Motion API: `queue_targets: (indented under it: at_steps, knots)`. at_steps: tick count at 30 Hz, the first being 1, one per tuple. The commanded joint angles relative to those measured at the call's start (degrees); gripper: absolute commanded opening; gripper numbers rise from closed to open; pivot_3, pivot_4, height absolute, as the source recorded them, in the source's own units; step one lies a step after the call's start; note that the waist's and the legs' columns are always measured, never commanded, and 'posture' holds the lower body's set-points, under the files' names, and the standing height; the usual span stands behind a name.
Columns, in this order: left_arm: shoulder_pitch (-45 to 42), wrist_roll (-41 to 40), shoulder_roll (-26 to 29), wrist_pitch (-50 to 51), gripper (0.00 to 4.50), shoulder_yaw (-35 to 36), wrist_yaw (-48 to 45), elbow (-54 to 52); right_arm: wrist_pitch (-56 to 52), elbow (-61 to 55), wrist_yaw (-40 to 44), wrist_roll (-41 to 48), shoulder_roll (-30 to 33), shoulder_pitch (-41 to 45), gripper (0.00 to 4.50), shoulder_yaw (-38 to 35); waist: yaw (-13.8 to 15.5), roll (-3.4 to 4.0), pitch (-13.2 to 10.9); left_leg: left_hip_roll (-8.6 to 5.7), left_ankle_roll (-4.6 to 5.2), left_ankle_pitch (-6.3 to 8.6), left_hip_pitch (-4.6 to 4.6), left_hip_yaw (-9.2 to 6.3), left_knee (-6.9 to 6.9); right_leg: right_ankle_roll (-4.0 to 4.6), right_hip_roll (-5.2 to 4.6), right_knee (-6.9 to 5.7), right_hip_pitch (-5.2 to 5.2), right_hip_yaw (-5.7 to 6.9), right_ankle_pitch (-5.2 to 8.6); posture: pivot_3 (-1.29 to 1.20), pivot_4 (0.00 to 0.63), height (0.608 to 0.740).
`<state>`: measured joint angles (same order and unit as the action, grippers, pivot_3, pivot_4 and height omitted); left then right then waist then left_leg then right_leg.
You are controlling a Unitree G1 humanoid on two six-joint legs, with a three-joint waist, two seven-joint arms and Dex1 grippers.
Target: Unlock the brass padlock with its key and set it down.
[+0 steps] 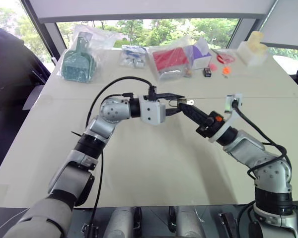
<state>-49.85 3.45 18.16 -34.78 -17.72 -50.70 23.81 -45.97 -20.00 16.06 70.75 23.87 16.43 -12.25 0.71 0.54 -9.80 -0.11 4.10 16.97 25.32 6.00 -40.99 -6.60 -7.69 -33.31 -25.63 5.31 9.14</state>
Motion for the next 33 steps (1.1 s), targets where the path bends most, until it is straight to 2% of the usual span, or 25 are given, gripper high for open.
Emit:
queue_targets:
  at_steps: [1,3,7,12,21,33]
  knots:
    - [0.9,-1.7,0.0,2.9,3.22,-1.2,-2.7,-3.4,1.0,-1.1,-0.8,-0.8,0.0,0.9,0.04,-1.2,0.0,0.0,0.0,0.0,0.0,0.0,0.0,0.0,0.0,0.0,0.0,0.0,0.0,0.0,0.0,0.0,0.15,0.735]
    - [1.6,-2.6,1.0,5.8,3.83,-1.3,-4.7,-4.1,1.2,-1.2,-0.9,-1.1,0.0,0.9,0.04,-1.2,0.0,0.0,0.0,-0.02,0.0,0.0,0.0,0.0,0.0,0.0,0.0,0.0,0.01,0.0,0.0,0.0,0.15,0.735]
    - [4.1,-10.9,3.7,21.1,3.83,0.5,-11.3,-10.0,1.3,-1.0,-1.1,-1.8,-0.1,1.0,0.04,-1.4,-0.2,0.02,0.0,0.02,-0.01,-0.01,0.0,0.0,0.0,0.01,0.02,-0.01,-0.02,0.0,0.01,0.0,0.15,0.735]
    - [3.0,-14.6,3.2,30.6,3.83,4.4,-9.0,-11.5,1.2,-0.9,-0.8,-2.2,-0.2,0.9,0.04,-1.4,0.0,0.02,0.0,0.01,-0.02,-0.01,-0.01,-0.02,-0.01,0.0,0.03,-0.02,0.02,0.0,0.01,0.0,0.15,0.735]
    - [0.5,-13.1,0.6,30.9,3.83,6.1,-6.1,-7.6,1.1,-1.1,-0.7,-2.2,-0.6,1.3,0.04,-0.8,-0.1,0.02,0.0,-0.03,-0.04,-0.03,-0.04,-0.03,-0.01,0.0,0.04,0.02,0.09,0.0,0.01,0.0,0.15,0.735]
    - [-2.6,-8.8,-3.1,25.0,3.83,6.2,-2.7,0.2,0.6,-3.3,-1.2,-0.4,-1.5,0.5,0.04,-0.8,0.0,0.02,0.0,-0.03,-0.02,-0.01,-0.03,-0.04,-0.02,0.0,0.03,0.04,0.09,0.0,0.01,0.0,0.15,0.735]
